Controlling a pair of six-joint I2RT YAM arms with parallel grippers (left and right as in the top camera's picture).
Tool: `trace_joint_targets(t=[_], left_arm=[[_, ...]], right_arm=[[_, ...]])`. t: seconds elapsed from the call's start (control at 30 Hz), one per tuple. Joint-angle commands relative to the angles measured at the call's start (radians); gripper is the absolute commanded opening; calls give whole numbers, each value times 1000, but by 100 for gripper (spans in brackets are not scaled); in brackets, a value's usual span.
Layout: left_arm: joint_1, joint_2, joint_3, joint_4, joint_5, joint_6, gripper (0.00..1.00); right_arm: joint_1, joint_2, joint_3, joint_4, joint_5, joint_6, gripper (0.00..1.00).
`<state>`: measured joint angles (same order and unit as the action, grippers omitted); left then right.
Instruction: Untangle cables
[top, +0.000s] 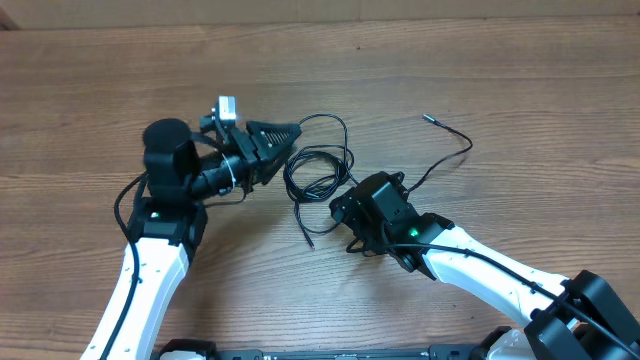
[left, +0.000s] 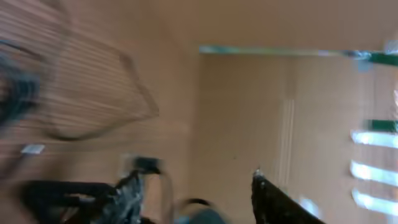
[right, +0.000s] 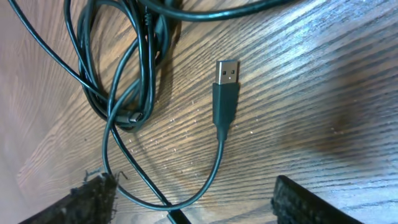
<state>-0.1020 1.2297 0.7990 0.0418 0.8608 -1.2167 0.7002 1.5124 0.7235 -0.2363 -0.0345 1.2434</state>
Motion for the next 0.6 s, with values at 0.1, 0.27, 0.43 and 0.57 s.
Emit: trace_joint_targets(t=[0.1,0.27,0.43,0.57], left_arm=[[-10,104,4,-122,-482,446,68],[-50,228,4,-60,-600,670,75],[-120,370,4,76,-683,832,82],[-148,448,4,158,-787,828,78]], right_arm=[[-2,-10,-4,-48,-4,-48,85],[-2,-10,-4,-70,13,-48,85],[-2,-10,-4,-71,50,-48,86],[-2,-10,-4,-88,76,-48,86]])
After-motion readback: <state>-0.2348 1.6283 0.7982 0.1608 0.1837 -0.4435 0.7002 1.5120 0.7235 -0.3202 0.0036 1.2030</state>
